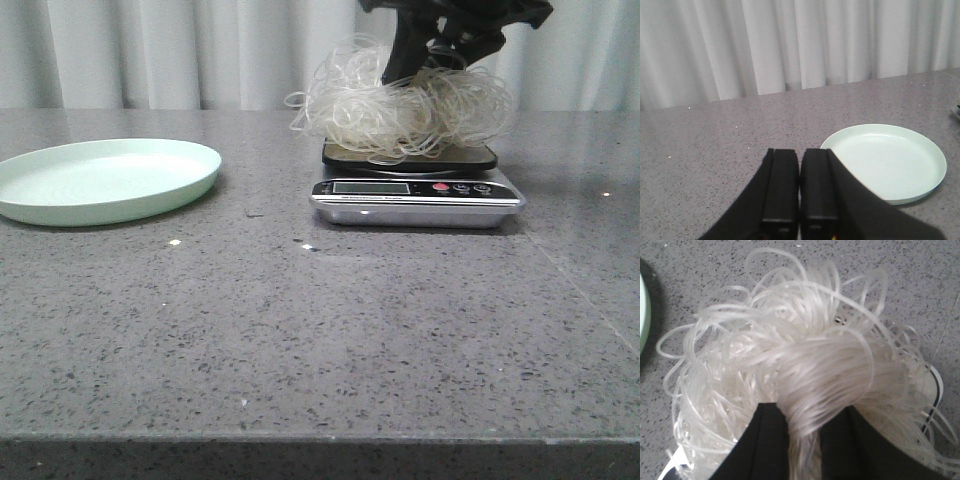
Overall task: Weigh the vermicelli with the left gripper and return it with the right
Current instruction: 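Lift the vermicelli with the right gripper and carry it over the plate, then lower the vermicelli onto the green plate, open the right gripper, withdraw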
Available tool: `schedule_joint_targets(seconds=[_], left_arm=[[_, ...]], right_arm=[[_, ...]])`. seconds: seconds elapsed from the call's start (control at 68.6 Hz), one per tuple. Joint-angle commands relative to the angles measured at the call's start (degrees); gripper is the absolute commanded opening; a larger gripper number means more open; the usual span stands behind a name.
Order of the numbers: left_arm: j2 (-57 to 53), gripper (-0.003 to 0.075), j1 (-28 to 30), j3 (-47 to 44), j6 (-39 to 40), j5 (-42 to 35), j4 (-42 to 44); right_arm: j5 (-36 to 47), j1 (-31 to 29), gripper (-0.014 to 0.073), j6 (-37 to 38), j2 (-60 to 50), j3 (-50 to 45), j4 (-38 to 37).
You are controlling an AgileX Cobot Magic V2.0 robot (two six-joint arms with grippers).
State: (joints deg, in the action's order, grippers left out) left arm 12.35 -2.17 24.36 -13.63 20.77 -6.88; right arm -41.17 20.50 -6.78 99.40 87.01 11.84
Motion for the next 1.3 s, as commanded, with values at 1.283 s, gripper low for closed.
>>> schedule_joint_targets(seconds=[1.283], left_arm=[[0.56, 0.0137, 0.11, 1.41, 0.58, -4.31, -0.56]], right_arm=[[11.23, 24.28, 0.015, -0.25, 14.89, 24.84, 2.06]])
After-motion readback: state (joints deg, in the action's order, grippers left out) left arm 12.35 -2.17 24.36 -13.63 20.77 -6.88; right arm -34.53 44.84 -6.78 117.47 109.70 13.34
